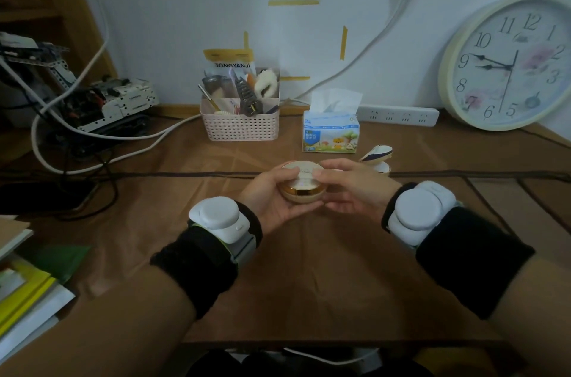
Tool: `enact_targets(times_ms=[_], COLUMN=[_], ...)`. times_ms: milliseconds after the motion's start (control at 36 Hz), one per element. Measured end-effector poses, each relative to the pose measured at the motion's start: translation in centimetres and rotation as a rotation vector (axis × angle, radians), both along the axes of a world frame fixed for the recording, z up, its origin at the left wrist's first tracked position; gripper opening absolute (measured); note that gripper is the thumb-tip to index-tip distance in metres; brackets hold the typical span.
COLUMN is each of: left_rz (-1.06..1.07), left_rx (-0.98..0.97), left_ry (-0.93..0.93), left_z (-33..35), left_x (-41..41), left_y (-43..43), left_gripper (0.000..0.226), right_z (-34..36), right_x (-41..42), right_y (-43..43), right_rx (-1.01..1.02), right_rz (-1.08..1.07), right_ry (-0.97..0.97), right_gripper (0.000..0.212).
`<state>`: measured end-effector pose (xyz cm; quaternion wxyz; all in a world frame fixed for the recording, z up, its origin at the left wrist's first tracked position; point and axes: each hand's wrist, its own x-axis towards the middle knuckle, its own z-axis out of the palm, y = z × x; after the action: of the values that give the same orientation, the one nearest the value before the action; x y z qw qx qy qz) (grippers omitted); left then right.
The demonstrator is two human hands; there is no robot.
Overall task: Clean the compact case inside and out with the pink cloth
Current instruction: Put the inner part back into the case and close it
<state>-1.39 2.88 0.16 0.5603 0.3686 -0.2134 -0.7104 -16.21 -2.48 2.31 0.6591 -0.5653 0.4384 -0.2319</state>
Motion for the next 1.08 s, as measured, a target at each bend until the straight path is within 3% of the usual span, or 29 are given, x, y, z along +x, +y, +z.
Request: enact_targets(times_ms=[472, 556, 639, 944, 1028, 1083], left_rz=[-0.006, 0.035, 0.122, 0.297, 0.295, 0.281], left_rx=[0.041, 0.058, 0.079, 0.104, 0.094, 0.081], left_ry=[-0.030, -0.105, -0.124, -0.101, -0.194, -0.280], left_z=[-0.3, -0.2, -0.3, -1.2, -1.6, -1.7], left_x=[0.0, 0.4, 0.9, 2.5, 2.3, 2.0], left_y=[-0.3, -0.5, -0.6, -1.1, -1.3, -1.4], left_gripper=[0.045, 0.042, 0.037, 0.028, 0.017, 0.016], right_z=[-0.3, -0.4, -0.7, -3.7, -4.0, -4.0], right_x=[-0.1, -0.1, -0.2, 0.7, 0.9, 0.9], right_y=[-0.1, -0.2, -1.0, -4.6, -4.8, -4.9], right_rx=[-0.053, -0.026, -0.034, -0.359, -0.485, -0.544], right_rz=[-0.034, -0.042, -0.096, -0.099, -0.012, -0.041], right_ry=[0.019, 0.008, 0.003, 0.339, 0.529, 0.558], right_gripper=[0.047, 0.037, 0.014, 0.030, 0.037, 0.036])
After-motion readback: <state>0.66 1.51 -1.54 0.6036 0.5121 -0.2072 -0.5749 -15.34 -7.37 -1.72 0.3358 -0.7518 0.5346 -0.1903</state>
